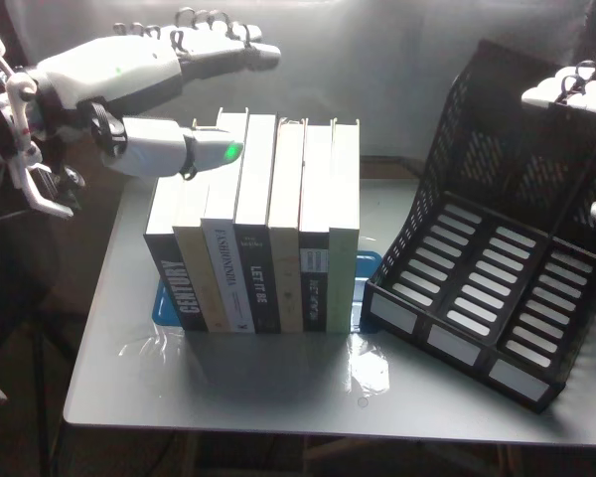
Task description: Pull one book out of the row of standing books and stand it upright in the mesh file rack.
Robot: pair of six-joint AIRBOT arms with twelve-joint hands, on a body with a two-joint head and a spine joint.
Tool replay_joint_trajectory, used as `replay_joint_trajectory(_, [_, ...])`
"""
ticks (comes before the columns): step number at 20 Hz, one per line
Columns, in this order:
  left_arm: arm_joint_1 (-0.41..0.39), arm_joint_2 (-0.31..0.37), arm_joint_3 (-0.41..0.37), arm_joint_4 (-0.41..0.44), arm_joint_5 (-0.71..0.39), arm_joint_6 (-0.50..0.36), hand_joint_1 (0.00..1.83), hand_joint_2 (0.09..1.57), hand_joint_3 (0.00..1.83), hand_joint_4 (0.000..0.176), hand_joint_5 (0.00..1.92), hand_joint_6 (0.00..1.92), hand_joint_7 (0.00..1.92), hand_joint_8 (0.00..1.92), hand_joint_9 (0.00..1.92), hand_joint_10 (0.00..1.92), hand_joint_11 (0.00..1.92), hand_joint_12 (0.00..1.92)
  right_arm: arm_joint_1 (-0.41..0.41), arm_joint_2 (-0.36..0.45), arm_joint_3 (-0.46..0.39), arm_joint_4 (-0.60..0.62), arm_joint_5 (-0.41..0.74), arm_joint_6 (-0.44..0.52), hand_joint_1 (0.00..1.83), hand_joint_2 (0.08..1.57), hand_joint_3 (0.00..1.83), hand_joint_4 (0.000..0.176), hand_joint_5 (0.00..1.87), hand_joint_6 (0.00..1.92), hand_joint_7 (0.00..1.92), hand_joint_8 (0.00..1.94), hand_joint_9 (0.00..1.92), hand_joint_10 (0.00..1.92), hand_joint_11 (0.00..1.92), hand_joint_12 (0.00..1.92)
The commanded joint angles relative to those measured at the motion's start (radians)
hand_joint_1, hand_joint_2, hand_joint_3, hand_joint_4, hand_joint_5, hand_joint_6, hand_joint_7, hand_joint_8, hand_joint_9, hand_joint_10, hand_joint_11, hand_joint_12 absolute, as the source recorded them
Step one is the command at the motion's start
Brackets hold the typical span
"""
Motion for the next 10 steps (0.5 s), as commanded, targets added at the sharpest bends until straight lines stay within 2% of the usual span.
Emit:
replay_joint_trajectory(1, [-0.004, 0.015, 0.005, -0.037, -0.090, -0.003, 0.36, 1.32, 0.00, 0.020, 0.12, 0.05, 0.01, 0.00, 0.00, 0.00, 0.00, 0.00, 0.014, 0.014, 0.008, 0.026, 0.093, 0.004, 0.70, 1.34, 0.03, 0.000, 0.00, 0.00, 0.00, 0.00, 0.00, 0.00, 0.00, 0.00])
replay_joint_trajectory(3, [0.005, 0.013, 0.005, -0.037, -0.086, -0.003, 0.31, 1.33, 0.00, 0.017, 0.13, 0.04, 0.02, 0.00, 0.00, 0.00, 0.00, 0.00, 0.014, 0.004, 0.014, 0.022, 0.084, 0.004, 0.74, 1.34, 0.01, 0.000, 0.00, 0.00, 0.00, 0.00, 0.00, 0.00, 0.00, 0.00])
replay_joint_trajectory(6, [0.029, 0.011, 0.005, -0.030, -0.066, -0.003, 0.22, 1.35, 0.01, 0.024, 0.14, 0.03, 0.00, 0.00, 0.00, 0.00, 0.00, 0.00, 0.014, -0.018, 0.024, 0.014, 0.070, 0.004, 0.67, 1.33, 0.01, 0.000, 0.00, 0.00, 0.00, 0.00, 0.00, 0.00, 0.00, 0.00])
replay_joint_trajectory(8, [0.038, 0.007, 0.005, -0.005, -0.043, -0.003, 0.12, 1.36, 0.01, 0.040, 0.17, 0.03, 0.00, 0.00, 0.00, 0.00, 0.00, 0.00, 0.014, -0.032, 0.032, 0.012, 0.063, 0.004, 0.64, 1.34, 0.00, 0.000, 0.00, 0.00, 0.00, 0.00, 0.00, 0.00, 0.00, 0.00])
replay_joint_trajectory(10, [0.043, -0.002, 0.011, 0.024, -0.018, -0.003, 0.02, 1.35, 0.00, 0.040, 0.23, 0.05, 0.00, 0.00, 0.00, 0.00, 0.00, 0.00, 0.014, -0.045, 0.038, 0.005, 0.049, 0.005, 0.66, 1.33, 0.00, 0.000, 0.00, 0.00, 0.00, 0.00, 0.00, 0.00, 0.00, 0.00])
